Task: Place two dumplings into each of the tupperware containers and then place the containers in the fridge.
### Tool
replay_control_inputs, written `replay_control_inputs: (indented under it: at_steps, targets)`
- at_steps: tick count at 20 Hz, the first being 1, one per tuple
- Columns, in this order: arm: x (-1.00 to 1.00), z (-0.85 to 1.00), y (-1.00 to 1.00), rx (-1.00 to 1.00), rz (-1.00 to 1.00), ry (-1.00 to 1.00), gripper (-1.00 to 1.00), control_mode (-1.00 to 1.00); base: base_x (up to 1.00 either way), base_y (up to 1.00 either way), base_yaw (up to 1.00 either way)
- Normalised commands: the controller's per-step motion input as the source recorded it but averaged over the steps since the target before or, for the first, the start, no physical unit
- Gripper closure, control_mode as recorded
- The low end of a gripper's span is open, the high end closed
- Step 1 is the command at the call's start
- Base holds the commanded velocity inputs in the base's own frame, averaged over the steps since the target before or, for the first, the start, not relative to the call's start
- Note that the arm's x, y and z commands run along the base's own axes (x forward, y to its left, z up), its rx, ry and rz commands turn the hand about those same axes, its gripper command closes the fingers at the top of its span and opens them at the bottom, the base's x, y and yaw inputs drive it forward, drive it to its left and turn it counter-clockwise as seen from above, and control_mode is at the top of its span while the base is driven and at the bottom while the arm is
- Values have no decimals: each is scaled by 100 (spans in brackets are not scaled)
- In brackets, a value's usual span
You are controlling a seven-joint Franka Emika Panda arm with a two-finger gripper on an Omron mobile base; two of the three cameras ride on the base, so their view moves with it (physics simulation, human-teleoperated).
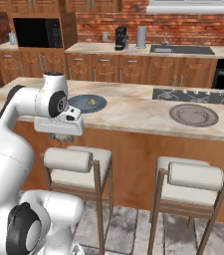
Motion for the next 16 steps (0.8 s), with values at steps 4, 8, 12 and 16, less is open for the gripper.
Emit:
replay_control_inputs:
  at_steps: [4, 8, 12, 16]
  targets:
    - [0, 0, 0, 0, 0, 0, 100, 100, 4, 100, 0]
    - [0, 0, 0, 0, 0, 0, 100, 100, 16, 100, 0]
    - [0, 0, 0, 0, 0, 0, 100, 100, 58, 70, 0]
    - [0, 0, 0, 0, 0, 0, 100, 100, 81, 10, 0]
